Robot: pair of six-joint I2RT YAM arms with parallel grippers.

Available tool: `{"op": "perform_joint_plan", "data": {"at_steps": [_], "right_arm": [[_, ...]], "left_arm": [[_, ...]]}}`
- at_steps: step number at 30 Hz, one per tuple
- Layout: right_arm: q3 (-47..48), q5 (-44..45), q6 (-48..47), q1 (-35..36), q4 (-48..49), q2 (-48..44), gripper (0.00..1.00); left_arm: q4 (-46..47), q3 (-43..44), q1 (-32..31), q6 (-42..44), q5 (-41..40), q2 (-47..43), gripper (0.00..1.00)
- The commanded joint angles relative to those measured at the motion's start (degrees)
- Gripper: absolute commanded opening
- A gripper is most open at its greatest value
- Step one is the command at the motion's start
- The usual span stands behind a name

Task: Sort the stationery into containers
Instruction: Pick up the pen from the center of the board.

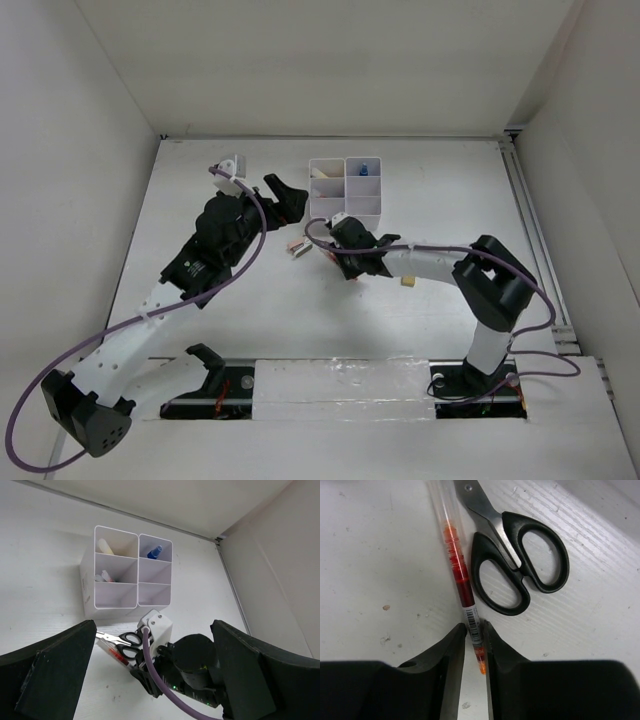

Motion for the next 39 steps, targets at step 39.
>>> {"op": "perform_joint_plan", "data": {"at_steps": [39], "right_arm": [[-12.45, -8.29, 14.42, 7.59, 13.38, -47.63, 0.0]], "left_arm": [[40.59, -16.93, 0.39, -13.6, 33.13, 5.17, 0.95]]}}
